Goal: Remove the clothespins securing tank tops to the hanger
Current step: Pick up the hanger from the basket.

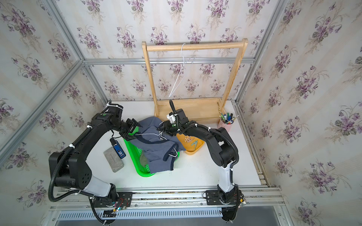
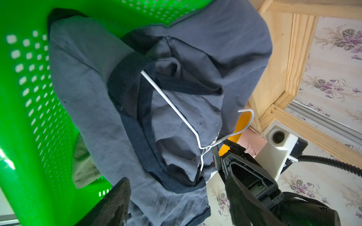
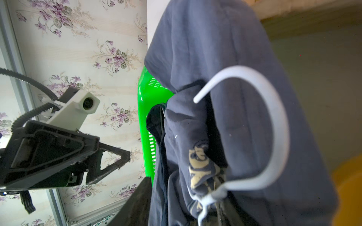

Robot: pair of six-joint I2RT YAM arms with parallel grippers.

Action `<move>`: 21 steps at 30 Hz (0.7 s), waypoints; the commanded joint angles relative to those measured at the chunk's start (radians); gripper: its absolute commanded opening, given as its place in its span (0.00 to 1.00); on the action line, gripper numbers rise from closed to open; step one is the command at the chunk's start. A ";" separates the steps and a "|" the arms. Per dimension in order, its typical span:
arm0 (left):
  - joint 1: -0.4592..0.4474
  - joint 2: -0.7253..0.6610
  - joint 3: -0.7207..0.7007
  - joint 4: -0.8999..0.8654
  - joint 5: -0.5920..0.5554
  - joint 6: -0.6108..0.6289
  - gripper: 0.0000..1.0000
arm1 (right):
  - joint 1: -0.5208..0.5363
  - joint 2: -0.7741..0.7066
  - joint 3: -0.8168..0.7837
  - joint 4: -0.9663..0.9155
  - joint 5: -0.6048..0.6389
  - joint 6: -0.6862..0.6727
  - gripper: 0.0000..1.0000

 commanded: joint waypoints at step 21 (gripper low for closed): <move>0.004 0.009 0.015 -0.015 0.010 0.003 0.78 | -0.003 -0.047 -0.115 0.267 0.093 0.085 0.00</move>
